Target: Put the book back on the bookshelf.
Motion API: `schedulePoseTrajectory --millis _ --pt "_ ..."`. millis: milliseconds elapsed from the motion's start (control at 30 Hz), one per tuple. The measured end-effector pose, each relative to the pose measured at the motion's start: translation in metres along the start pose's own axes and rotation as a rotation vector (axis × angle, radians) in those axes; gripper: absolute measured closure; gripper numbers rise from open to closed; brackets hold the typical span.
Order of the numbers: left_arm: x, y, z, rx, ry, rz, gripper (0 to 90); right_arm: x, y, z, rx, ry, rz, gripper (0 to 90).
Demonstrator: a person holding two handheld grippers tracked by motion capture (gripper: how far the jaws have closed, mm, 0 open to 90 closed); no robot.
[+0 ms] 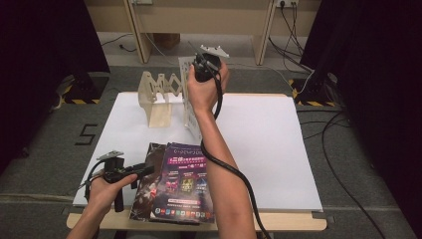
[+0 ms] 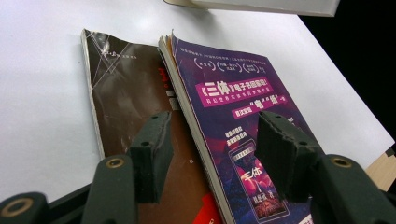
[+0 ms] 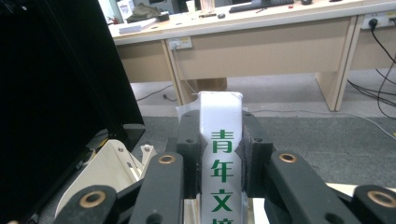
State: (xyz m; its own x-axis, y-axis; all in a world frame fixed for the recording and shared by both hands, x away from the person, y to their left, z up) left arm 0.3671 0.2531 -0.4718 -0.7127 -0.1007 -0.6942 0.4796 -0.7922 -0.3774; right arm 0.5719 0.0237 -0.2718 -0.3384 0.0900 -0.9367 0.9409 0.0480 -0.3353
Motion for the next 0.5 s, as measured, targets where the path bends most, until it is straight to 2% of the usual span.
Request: schedulePoseTrajectory --millis 167,367,500 --pt "-0.001 -0.001 -0.002 -0.004 -0.003 0.005 44.4 0.000 0.008 -0.005 -0.009 -0.010 0.012 74.1" --pt "0.000 -0.001 -0.004 0.000 -0.007 0.006 44.4 0.001 0.017 -0.008 -0.019 0.002 0.029 74.0" --pt "0.001 0.001 -0.006 -0.001 -0.006 0.001 44.4 0.006 0.019 -0.011 -0.042 -0.020 0.056 73.9"
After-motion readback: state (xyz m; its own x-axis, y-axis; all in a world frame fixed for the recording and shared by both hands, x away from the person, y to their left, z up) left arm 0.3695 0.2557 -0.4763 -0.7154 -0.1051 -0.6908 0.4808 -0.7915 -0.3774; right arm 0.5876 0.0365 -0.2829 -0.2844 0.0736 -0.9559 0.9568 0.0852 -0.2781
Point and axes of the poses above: each handheld gripper's, and its own axes: y roughly forward along the jaws, x roughly out of its underside, z roughly to its right, the point moved 4 cm from there along y, roughly forward along the jaws, and after that the axes turned 15 degrees about x, right-handed, at the moved point
